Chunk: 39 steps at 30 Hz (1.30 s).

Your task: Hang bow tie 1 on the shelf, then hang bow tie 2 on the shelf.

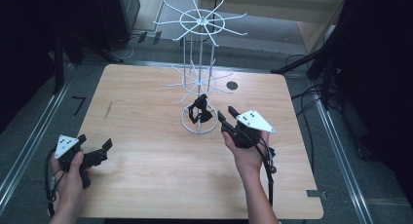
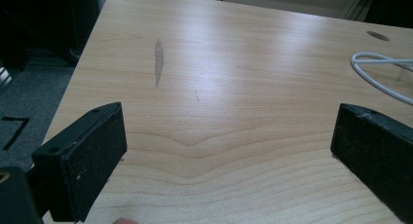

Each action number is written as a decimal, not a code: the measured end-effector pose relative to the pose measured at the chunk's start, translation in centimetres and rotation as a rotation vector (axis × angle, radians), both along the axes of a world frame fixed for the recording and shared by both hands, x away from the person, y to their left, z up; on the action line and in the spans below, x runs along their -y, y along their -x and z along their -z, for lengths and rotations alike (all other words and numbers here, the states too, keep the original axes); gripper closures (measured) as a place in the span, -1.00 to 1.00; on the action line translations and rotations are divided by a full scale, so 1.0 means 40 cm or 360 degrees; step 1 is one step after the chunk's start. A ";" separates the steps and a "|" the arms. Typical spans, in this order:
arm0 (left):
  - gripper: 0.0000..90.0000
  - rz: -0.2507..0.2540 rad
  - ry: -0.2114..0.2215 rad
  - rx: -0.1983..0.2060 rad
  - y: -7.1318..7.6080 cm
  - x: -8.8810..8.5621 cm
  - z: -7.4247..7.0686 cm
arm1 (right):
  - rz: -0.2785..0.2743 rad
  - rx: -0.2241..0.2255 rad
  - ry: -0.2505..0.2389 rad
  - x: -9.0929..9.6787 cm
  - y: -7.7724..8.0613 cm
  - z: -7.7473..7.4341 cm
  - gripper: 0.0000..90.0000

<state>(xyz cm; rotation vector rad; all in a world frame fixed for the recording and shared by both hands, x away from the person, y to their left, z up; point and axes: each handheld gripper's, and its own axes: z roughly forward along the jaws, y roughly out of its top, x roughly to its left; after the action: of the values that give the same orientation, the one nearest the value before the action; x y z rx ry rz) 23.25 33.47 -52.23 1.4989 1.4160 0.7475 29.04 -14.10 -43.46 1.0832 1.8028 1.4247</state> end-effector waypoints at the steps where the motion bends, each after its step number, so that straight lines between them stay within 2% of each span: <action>1: -1.00 0.0000 -0.0002 0.0000 0.000 0.000 0.000 | 0.0010 -0.0007 0.0003 0.007 0.002 0.003 0.28; 11: -1.00 -0.0004 -0.0002 0.0003 0.000 0.002 0.000 | 0.0074 -0.0036 0.0026 0.071 0.014 0.029 0.21; 24: -1.00 -0.0006 -0.0007 -0.0003 0.001 0.002 0.000 | 0.0178 -0.0079 0.0004 0.144 0.017 0.058 0.18; 30: -1.00 -0.0003 -0.0011 -0.0001 0.001 0.003 0.000 | 0.0259 -0.0133 0.0026 0.183 0.005 0.092 0.18; 36: -1.00 0.0000 -0.0014 -0.0004 0.001 0.003 0.000 | 0.0343 -0.0212 -0.0004 0.224 -0.001 0.141 0.16; 39: -1.00 0.0001 -0.0017 -0.0004 0.002 0.003 0.000 | 0.0373 -0.0246 0.0011 0.237 -0.004 0.161 0.16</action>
<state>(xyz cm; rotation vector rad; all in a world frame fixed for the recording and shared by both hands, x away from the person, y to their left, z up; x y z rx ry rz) 23.19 33.34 -52.22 1.5090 1.4153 0.7539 29.22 -23.59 -49.92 1.3841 1.7165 1.2240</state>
